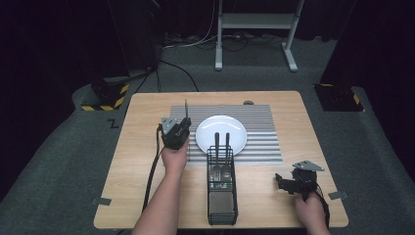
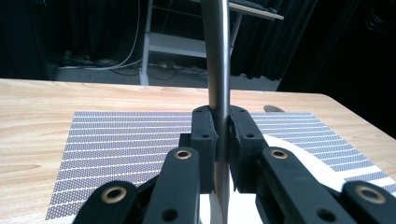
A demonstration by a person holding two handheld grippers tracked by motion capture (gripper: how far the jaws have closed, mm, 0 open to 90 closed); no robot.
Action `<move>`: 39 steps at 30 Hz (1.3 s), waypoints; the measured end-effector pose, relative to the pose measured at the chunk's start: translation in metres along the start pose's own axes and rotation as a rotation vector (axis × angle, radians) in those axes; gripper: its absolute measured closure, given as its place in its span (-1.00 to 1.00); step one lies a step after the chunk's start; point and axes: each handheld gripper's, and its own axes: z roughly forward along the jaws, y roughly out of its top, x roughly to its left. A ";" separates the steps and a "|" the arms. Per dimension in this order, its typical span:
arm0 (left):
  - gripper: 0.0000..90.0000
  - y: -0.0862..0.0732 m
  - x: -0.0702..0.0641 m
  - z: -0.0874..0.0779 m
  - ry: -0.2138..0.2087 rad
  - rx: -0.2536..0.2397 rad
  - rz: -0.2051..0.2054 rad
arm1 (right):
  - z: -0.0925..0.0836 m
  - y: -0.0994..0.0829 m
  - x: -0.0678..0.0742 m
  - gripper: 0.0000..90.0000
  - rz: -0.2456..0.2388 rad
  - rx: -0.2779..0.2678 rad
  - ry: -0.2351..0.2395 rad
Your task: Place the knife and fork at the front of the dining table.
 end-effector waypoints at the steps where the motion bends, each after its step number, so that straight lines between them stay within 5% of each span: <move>1: 0.81 0.000 0.002 0.002 0.001 0.003 -0.007 | 0.000 0.000 0.000 -0.77 0.000 0.000 0.000; 6: 0.80 -0.003 0.007 0.010 0.003 0.008 -0.043 | 0.000 0.000 0.000 -0.77 0.000 0.000 0.000; 17: 0.79 -0.008 0.008 0.022 0.023 0.012 -0.043 | 0.000 0.000 0.000 -0.77 -0.001 -0.001 -0.001; 39: 0.79 -0.015 0.020 0.050 0.069 0.110 -0.064 | -0.001 -0.001 0.000 -0.77 -0.007 0.000 0.007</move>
